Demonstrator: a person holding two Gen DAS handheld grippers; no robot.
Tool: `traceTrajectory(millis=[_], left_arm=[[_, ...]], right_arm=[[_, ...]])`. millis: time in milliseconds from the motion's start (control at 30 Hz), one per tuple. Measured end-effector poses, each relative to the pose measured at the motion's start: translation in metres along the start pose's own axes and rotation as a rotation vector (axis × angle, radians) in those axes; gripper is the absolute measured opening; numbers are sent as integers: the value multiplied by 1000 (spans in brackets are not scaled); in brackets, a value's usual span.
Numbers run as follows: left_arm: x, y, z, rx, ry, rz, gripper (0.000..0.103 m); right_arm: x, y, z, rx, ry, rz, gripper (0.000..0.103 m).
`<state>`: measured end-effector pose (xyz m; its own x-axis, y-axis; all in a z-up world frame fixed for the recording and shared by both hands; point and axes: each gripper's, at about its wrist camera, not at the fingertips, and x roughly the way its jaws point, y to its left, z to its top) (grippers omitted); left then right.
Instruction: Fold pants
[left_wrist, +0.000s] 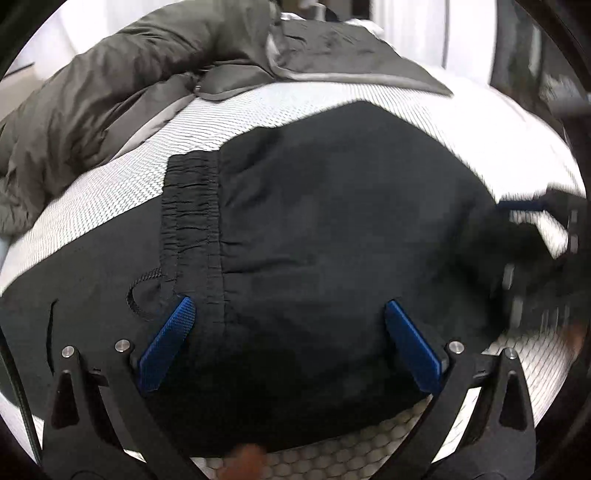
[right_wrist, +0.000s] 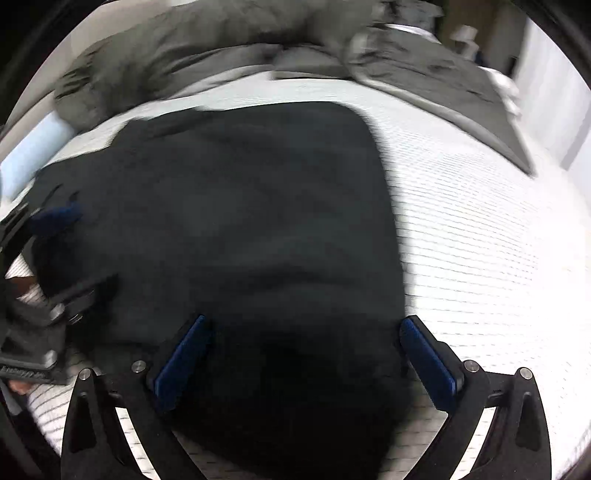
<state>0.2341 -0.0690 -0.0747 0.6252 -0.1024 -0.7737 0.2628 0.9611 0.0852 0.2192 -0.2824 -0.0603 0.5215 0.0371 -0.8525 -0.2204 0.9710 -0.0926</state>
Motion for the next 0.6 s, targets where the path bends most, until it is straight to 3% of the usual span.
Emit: traceTrajectory(millis=[133, 200, 300, 400, 467, 567, 600], left_arm=[[-4, 11, -5, -29, -8, 2, 102], [-5, 18, -6, -58, -11, -4, 102], [-11, 24, -6, -91, -32, -8, 102], [-17, 26, -3, -92, -68, -18, 102], [-19, 26, -1, -100, -71, -6, 102], [-14, 31, 2, -130, -61, 10, 102], [-12, 35, 4, -149, -57, 11, 102]], right_arm=[[-6, -22, 1, 112, -22, -34, 103], [-21, -15, 3, 97, -96, -66, 103], [-34, 8, 7, 28, -160, -1, 103], [-19, 36, 12, -58, -111, 76, 103], [2, 46, 12, -103, -48, 35, 103], [2, 41, 13, -75, -49, 25, 103], [-1, 37, 14, -65, -51, -24, 103]])
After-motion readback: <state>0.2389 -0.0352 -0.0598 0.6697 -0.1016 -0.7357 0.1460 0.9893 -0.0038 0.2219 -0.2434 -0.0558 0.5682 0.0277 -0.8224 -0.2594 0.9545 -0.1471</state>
